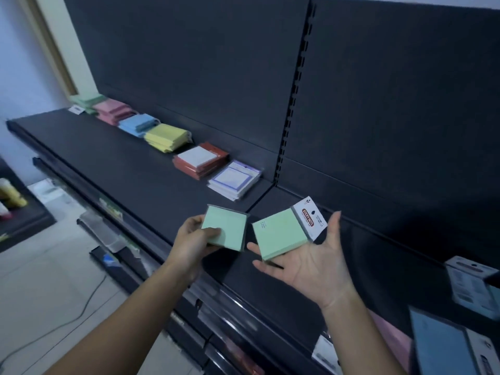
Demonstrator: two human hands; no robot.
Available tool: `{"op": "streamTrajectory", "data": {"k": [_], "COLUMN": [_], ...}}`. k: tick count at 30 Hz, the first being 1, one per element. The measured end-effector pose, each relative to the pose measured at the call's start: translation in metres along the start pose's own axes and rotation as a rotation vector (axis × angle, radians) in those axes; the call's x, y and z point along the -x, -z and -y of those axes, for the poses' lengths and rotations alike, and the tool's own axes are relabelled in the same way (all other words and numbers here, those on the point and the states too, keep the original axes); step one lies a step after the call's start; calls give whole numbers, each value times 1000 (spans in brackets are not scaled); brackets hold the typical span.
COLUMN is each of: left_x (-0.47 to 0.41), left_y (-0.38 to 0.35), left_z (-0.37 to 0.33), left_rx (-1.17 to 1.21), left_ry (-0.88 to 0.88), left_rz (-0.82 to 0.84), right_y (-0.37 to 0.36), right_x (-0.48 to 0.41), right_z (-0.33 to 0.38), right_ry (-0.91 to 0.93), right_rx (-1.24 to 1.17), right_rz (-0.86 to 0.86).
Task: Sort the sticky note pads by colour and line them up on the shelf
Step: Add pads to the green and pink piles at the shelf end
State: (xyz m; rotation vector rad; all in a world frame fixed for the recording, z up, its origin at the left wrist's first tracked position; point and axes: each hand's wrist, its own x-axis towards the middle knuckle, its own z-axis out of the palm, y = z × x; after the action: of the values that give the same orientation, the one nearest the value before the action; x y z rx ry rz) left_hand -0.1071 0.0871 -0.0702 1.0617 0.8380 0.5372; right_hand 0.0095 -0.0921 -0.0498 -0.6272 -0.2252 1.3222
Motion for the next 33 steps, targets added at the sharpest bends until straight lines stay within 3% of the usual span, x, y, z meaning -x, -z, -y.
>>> {"op": "streamTrajectory", "data": {"k": [3, 9, 15, 24, 33], "left_x": [-1, -13, -33, -64, -111], "left_y": [28, 86, 159, 259, 329], "left_z": [-9, -41, -88, -131, -162], "left_rx": [21, 71, 90, 66, 133], "left_ry": [-27, -80, -130, -182, -199], "left_rz": [-66, -120, -116, -102, -124], "right_y": [-16, -65, -124, -188, -235], "right_x": [-21, -80, -148, -223, -306], "right_z": [-16, -58, -103, -163, -196], "right_ry": [-9, 63, 227, 372, 319], "right_rx": [94, 484, 627, 665, 696], "right_rz": [51, -338, -477, -419, -292]}}
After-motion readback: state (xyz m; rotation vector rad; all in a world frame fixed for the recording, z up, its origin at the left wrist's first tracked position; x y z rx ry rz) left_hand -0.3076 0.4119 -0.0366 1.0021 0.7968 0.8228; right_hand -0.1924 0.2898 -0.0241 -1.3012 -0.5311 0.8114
